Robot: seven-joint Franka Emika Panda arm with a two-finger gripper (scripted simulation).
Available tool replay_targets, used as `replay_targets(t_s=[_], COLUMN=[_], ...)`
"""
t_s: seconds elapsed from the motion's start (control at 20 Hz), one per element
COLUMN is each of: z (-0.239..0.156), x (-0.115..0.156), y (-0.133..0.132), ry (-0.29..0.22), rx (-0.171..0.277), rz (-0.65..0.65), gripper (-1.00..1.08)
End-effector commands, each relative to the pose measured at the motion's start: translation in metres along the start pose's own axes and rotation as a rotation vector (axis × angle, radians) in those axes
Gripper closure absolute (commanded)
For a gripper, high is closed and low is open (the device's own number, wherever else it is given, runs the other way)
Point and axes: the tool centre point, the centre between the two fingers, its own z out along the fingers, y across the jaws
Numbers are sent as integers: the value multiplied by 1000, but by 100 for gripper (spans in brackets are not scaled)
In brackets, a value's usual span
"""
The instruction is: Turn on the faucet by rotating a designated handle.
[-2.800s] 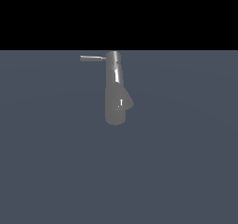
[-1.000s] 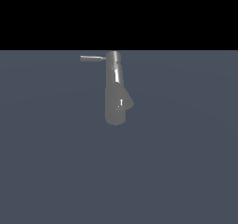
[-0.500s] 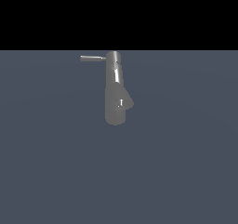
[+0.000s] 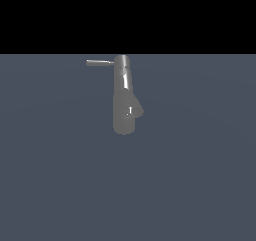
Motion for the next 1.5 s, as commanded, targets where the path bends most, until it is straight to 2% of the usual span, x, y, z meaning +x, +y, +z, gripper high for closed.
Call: replay_targets(t_s=[0.0, 0.5, 1.0, 1.45], z=[11, 65, 130, 183], x=[8, 36, 54, 61], y=[-15, -72, -125, -159], ry=[-1, 10, 41, 76], rx=[-5, -32, -60, -77], rz=[59, 287, 507, 656], gripper=[108, 108, 108, 108])
